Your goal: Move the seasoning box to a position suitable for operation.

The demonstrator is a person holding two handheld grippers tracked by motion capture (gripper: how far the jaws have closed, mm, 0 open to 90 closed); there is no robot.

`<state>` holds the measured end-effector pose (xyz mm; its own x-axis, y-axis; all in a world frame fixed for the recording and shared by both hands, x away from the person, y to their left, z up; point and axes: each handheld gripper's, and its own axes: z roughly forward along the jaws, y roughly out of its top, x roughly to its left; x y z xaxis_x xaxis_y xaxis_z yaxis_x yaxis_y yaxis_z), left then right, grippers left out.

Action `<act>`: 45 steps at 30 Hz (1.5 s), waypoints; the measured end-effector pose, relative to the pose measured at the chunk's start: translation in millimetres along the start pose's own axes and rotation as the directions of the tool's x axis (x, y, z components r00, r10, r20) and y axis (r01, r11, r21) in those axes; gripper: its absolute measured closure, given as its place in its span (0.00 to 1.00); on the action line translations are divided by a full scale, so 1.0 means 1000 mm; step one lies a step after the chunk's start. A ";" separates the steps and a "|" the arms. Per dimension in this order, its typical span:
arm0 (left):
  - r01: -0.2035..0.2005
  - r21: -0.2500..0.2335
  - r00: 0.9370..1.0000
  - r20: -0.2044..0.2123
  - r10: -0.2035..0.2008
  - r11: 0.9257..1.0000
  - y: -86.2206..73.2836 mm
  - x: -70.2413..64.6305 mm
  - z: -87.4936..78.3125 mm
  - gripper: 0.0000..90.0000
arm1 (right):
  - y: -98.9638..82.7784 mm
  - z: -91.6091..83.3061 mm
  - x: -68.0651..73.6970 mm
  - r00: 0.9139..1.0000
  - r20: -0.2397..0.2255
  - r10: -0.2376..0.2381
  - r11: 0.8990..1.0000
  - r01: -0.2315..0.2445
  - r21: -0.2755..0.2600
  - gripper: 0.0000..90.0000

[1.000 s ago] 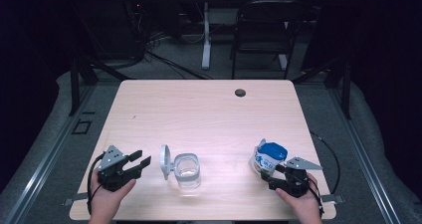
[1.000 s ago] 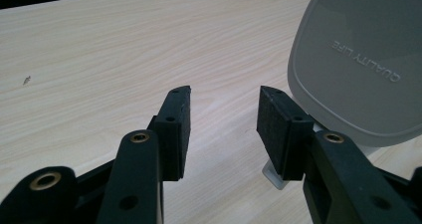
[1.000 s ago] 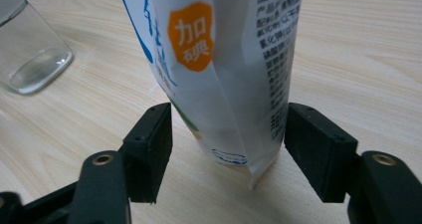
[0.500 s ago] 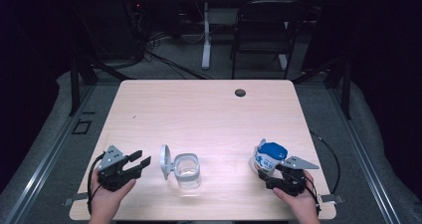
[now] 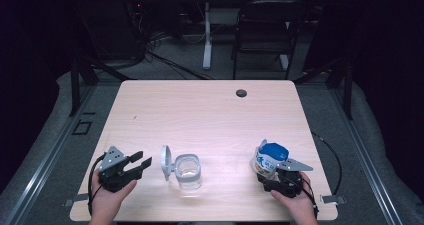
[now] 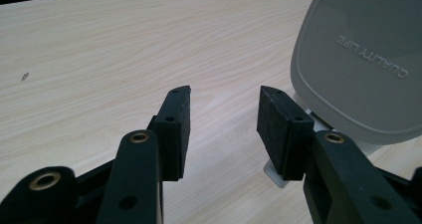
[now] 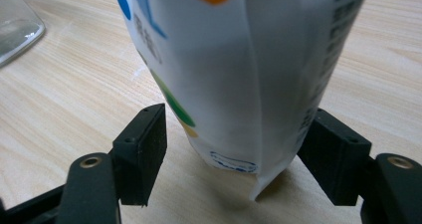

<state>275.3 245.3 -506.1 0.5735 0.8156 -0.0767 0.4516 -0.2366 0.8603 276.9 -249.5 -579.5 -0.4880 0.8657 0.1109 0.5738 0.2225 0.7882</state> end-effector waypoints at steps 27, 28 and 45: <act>-0.006 0.008 1.000 -0.005 0.006 1.000 -0.001 0.000 0.001 0.64 | -0.001 0.011 0.007 0.996 0.071 -0.057 0.995 0.062 -0.073 0.34; -0.006 0.012 1.000 -0.005 0.006 1.000 -0.001 0.000 0.001 0.64 | -0.001 0.011 0.008 0.996 0.072 -0.056 0.995 0.062 -0.074 0.34; 0.000 0.004 1.000 -0.007 0.000 1.000 -0.001 0.000 0.001 0.64 | 0.002 0.014 0.009 0.992 0.100 -0.071 0.991 0.081 -0.103 0.38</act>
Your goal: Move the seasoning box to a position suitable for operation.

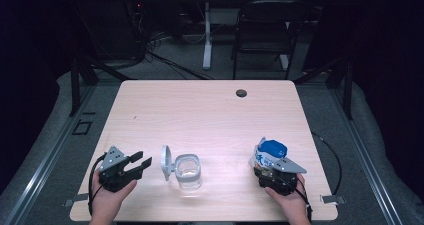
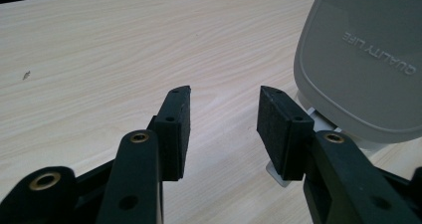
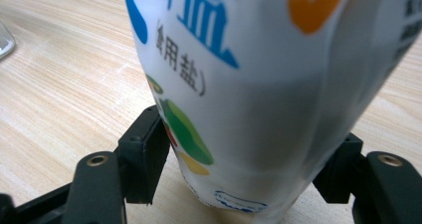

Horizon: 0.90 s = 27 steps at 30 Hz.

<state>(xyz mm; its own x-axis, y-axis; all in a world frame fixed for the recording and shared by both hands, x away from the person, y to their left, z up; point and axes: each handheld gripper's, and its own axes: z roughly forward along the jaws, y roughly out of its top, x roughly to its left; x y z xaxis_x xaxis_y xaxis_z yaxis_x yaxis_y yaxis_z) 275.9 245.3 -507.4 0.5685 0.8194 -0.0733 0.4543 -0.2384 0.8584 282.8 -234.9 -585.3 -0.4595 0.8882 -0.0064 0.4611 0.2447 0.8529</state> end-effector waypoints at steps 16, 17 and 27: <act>0.001 0.002 1.000 -0.003 -0.001 1.000 0.000 0.001 0.000 0.64 | 0.001 0.001 0.002 1.000 0.003 -0.005 1.000 0.005 0.006 0.40; 0.001 0.002 1.000 -0.003 -0.001 1.000 0.000 0.001 0.000 0.64 | 0.001 0.001 0.002 1.000 0.004 -0.006 1.000 0.006 0.007 0.40; 0.000 0.003 1.000 -0.003 0.000 1.000 0.000 0.001 0.000 0.64 | 0.001 0.001 0.004 1.000 0.009 0.007 1.000 -0.007 -0.005 0.43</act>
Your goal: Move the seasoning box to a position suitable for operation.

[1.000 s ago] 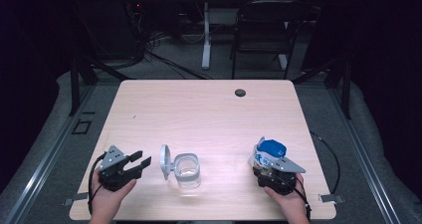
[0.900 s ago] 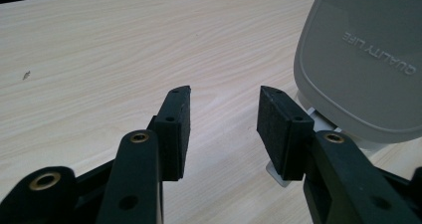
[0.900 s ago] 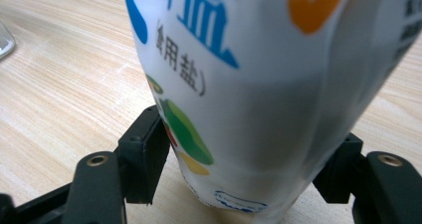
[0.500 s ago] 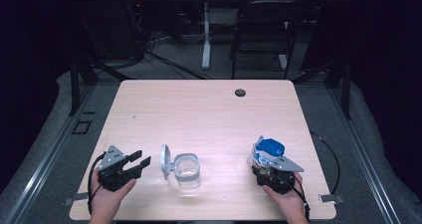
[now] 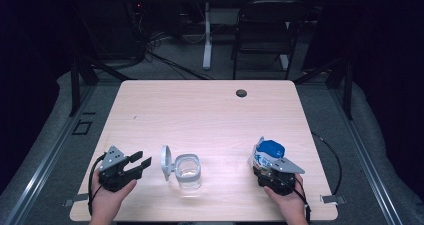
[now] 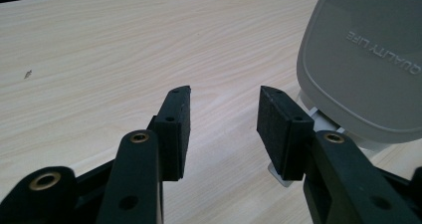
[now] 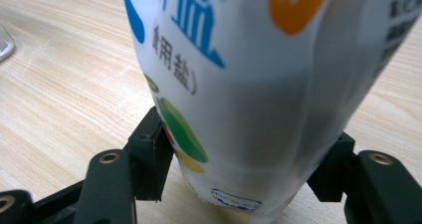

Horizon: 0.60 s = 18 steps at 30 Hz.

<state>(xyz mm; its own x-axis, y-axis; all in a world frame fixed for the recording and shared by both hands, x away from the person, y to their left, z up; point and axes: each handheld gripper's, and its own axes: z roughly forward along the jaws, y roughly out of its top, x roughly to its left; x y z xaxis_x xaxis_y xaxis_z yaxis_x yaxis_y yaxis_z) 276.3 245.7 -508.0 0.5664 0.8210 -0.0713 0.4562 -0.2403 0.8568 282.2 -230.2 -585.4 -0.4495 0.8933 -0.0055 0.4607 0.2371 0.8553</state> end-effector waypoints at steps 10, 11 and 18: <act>-0.005 0.005 1.000 -0.003 0.005 1.000 0.000 0.001 -0.001 0.64 | -0.001 -0.002 0.002 1.000 0.001 -0.021 1.000 0.021 -0.005 0.45; -0.005 0.005 1.000 -0.003 0.005 1.000 0.000 0.001 -0.001 0.64 | -0.001 -0.002 0.002 1.000 0.001 -0.024 1.000 0.024 -0.005 0.45; -0.006 0.003 1.000 -0.001 0.006 1.000 0.000 0.002 -0.001 0.64 | 0.000 -0.003 0.004 0.999 0.004 -0.053 0.999 0.053 0.006 0.45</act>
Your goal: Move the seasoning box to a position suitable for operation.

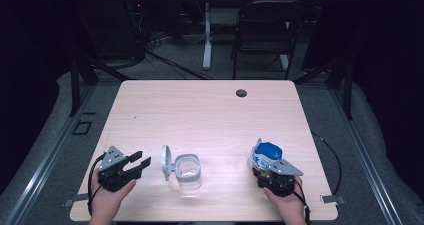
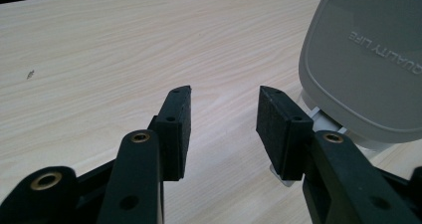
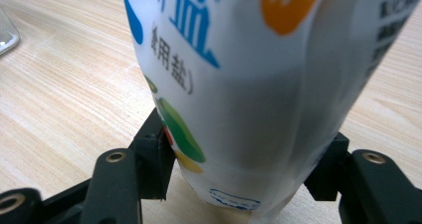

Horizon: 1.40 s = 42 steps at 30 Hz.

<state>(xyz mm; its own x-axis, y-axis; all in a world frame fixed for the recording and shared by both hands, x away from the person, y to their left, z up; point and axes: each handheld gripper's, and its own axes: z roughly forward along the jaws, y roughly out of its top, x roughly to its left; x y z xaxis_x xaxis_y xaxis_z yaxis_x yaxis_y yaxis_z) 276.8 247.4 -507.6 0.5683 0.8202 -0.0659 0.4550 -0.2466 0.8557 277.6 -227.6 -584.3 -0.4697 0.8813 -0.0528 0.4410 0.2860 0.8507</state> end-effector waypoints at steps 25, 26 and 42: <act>0.015 -0.003 1.000 -0.003 -0.015 1.000 -0.001 0.002 0.000 0.64 | 0.007 -0.008 0.006 0.998 -0.008 -0.057 0.998 0.056 -0.025 0.45; 0.015 -0.003 1.000 -0.002 -0.015 1.000 -0.001 0.002 0.000 0.64 | 0.007 -0.009 0.006 0.998 -0.008 -0.056 0.998 0.056 -0.025 0.45; 0.015 -0.003 1.000 -0.005 -0.015 1.000 -0.002 0.002 0.000 0.64 | 0.012 -0.017 0.004 0.997 0.022 -0.068 0.997 0.068 -0.044 0.45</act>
<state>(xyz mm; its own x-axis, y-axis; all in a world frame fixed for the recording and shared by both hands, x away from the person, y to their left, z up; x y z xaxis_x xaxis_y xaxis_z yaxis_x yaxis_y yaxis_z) 277.7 249.7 -509.4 0.5580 0.8263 -0.0763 0.4616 -0.2327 0.8560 267.6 -227.1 -565.6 -0.4813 0.8681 -0.1217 0.3738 0.3288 0.8673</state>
